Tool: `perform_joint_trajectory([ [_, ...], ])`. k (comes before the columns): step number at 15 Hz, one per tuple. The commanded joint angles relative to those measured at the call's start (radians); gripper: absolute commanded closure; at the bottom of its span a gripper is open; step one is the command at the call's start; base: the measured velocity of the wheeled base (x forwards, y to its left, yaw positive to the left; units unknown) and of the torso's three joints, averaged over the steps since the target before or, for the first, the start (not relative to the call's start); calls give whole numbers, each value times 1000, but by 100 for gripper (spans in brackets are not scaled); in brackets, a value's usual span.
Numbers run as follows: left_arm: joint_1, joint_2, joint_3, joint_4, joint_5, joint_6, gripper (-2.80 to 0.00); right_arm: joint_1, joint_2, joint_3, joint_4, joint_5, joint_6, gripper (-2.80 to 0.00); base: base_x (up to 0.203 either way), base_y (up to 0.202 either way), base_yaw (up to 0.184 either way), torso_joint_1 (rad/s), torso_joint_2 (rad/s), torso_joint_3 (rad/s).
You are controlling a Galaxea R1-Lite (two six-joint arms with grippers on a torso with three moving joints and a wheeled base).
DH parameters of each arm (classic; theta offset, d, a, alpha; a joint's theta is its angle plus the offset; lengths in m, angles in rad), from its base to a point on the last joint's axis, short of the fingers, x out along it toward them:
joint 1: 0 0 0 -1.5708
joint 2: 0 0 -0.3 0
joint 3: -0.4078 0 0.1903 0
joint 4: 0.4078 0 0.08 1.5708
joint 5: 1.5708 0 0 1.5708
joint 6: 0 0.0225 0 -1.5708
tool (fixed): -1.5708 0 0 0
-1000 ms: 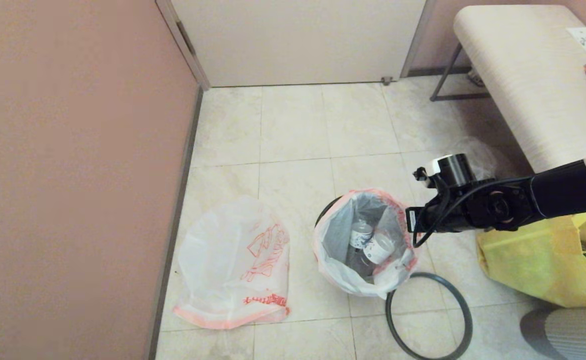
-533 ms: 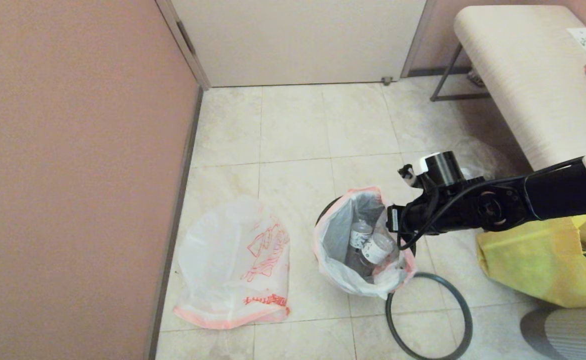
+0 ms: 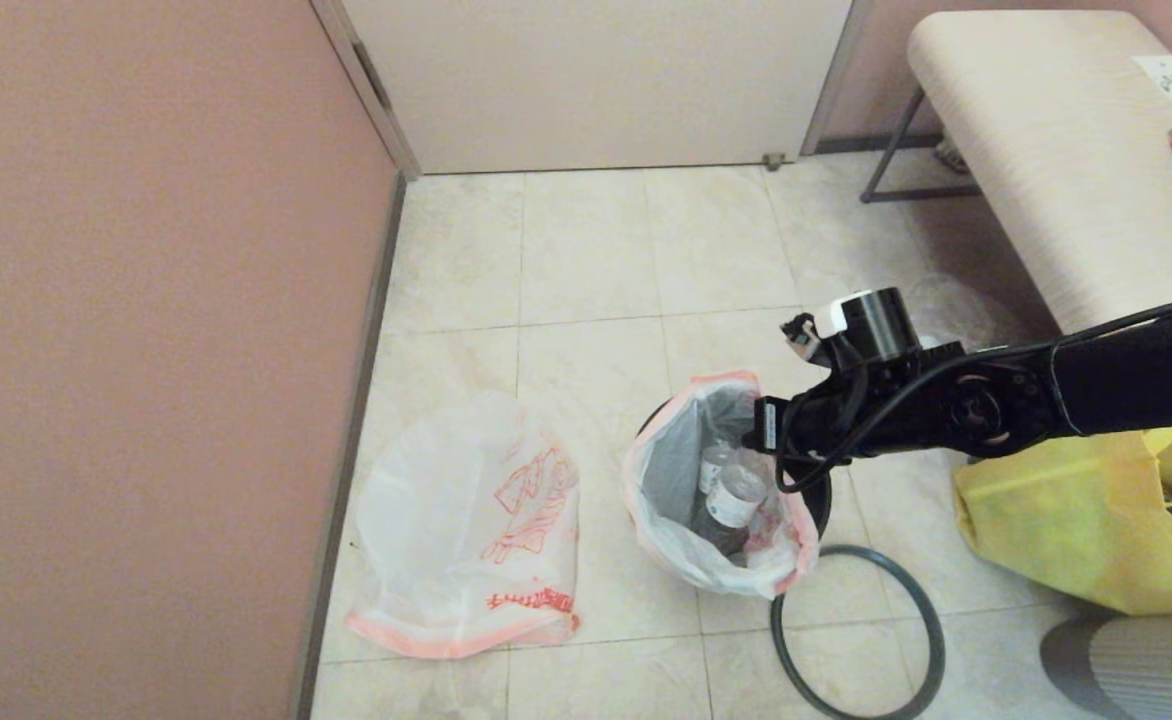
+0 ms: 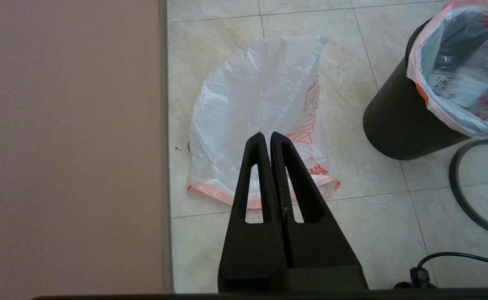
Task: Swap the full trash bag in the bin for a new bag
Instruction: Place the trash bag on the floor
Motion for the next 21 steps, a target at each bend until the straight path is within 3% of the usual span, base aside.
perform_joint_trajectory([
  [1,0,1,5,0,1,1,0,17,-51,0,3,2,13,0,0,0,0,0,0,0],
  [8,0,1,5,0,0,0,0,166,-221,-14,-6,-1,31,0,0,0,0,0,0,0],
  [15,0,1,5,0,0,0,0,167,-330,-35,-1,0,43,0,0,0,0,0,0,0],
  [21,0,1,5,0,0,0,0,206,-445,-190,-5,0,43,0,0,0,0,0,0,0],
])
